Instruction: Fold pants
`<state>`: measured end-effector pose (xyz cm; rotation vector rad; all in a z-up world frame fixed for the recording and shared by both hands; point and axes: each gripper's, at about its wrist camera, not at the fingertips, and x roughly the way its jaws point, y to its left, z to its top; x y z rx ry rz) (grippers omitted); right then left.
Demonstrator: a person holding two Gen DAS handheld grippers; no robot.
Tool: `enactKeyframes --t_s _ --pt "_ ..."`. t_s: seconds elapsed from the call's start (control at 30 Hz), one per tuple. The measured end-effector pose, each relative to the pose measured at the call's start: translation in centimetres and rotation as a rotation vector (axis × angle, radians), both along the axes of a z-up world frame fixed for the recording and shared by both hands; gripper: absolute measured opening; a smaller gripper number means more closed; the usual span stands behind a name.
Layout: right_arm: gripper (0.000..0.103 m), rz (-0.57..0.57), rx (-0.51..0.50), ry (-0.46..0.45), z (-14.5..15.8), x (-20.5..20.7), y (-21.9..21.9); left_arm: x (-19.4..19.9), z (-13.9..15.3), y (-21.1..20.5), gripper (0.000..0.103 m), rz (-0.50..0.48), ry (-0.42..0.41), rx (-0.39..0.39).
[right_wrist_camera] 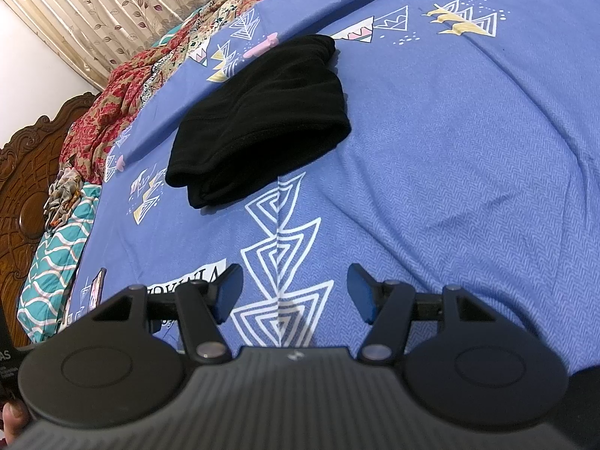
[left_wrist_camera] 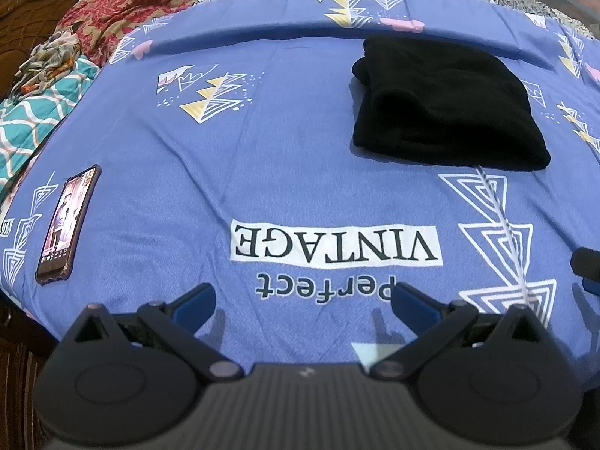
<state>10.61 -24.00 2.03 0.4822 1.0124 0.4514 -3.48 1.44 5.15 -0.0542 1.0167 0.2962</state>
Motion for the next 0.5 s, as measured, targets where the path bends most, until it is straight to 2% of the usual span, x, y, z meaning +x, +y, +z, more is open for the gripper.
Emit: enactKeyframes --t_s 0.5 --pt "0.064 0.002 0.0 0.0 -0.02 0.06 -0.06 0.24 -0.28 0.18 0.103 -0.003 0.023 -0.008"
